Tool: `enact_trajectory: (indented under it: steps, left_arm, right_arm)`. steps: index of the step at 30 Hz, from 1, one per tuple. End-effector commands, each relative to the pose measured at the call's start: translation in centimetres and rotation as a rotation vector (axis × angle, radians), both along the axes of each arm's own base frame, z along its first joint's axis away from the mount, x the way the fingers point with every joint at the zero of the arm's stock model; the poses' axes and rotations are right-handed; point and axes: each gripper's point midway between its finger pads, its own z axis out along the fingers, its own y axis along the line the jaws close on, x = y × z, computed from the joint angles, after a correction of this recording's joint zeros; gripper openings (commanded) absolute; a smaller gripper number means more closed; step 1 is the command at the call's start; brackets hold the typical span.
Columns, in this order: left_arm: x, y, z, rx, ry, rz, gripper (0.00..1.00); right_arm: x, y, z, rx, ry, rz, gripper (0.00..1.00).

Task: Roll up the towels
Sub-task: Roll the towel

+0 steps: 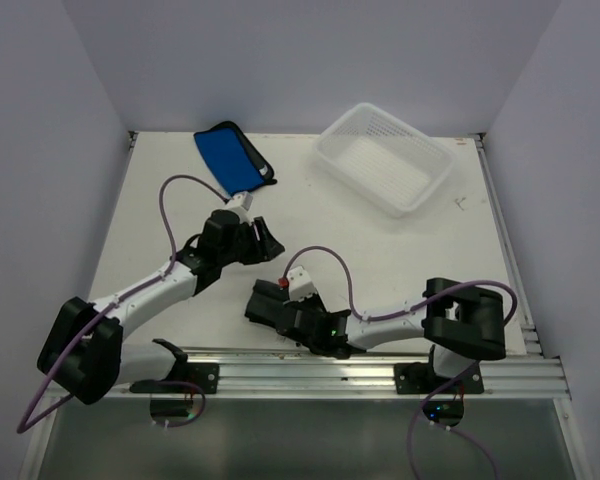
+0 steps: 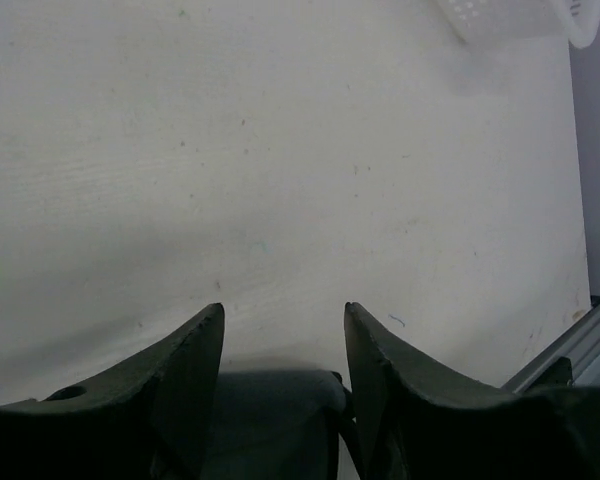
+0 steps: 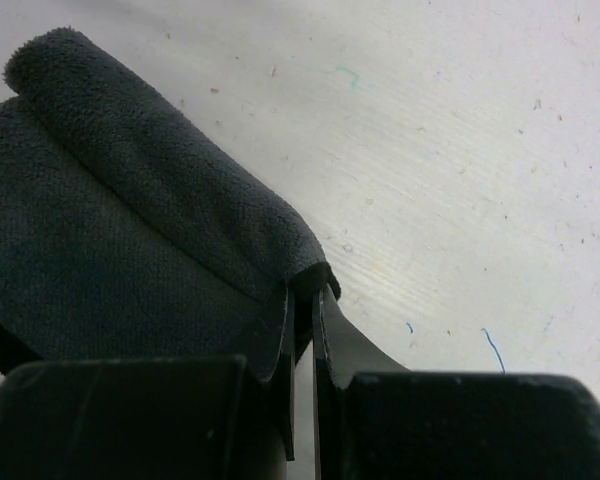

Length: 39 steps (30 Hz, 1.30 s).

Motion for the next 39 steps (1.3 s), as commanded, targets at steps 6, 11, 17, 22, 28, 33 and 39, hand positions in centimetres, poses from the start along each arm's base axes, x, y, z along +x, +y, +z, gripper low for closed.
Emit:
enact_trajectory:
  steps: [6, 11, 17, 22, 28, 33, 39]
  left_arm:
    - [-5.3, 2.8, -5.6, 0.109, 0.079, -0.081, 0.69]
    - [-6.6, 3.2, -6.6, 0.111, 0.092, -0.106, 0.69]
    - [-5.5, 4.4, -3.8, 0.141, 0.069, -0.014, 0.69]
    - [-5.2, 4.6, -0.3, 0.063, -0.008, 0.053, 0.68]
    - [-5.2, 2.6, 0.3, -0.010, 0.021, -0.009, 0.64]
    - [-6.0, 1.0, -0.2, -0.100, 0.071, -0.048, 0.61]
    - [-7.0, -0.6, -0.1, -0.147, 0.062, -0.072, 0.57]
  right_arm:
    - [-0.3, 1.4, 2.2, 0.114, 0.044, 0.071, 0.00]
    - [0.2, -0.5, 2.8, 0.121, 0.114, 0.137, 0.00]
    - [0.8, -2.5, 3.0, 0.097, 0.085, 0.052, 0.00]
    - [0.6, -2.4, 3.0, 0.233, 0.101, -0.110, 0.00]
    - [0.8, -2.9, 2.0, 0.308, 0.102, -0.279, 0.00]
    - [0.6, -2.3, 2.2, 0.356, 0.071, -0.388, 0.00]
    - [0.3, -1.2, 0.8, 0.377, 0.095, -0.425, 0.00]
